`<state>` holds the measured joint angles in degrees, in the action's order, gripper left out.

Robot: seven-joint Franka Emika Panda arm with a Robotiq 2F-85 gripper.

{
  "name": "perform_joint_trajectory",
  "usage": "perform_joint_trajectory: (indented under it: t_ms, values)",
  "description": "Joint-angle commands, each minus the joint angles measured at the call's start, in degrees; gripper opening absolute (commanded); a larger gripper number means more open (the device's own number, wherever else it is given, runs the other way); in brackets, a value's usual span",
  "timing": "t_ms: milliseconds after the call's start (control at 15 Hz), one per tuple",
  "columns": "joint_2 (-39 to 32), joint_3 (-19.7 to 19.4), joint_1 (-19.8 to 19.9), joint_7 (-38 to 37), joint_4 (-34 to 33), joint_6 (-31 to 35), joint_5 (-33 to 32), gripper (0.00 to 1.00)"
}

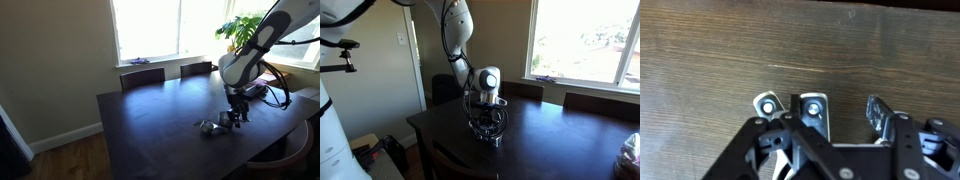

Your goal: Separate the pots

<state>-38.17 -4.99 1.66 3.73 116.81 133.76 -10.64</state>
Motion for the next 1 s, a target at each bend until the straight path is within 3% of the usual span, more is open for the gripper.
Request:
perform_joint_trajectory:
  t_ms: [0, 333, 467, 933]
  values:
    - [2.3, 1.1, 1.19, 0.71, 1.82, -0.8, 1.67, 0.45]
    - [1.68, 1.11, 1.33, 0.36, 1.05, -0.59, 3.03, 0.12]
    - [1.97, 1.0, 1.43, 0.13, 1.21, -0.01, 3.33, 0.49]
    - [1.4, 1.38, 2.97, 1.07, -0.72, 1.19, 5.28, 0.91]
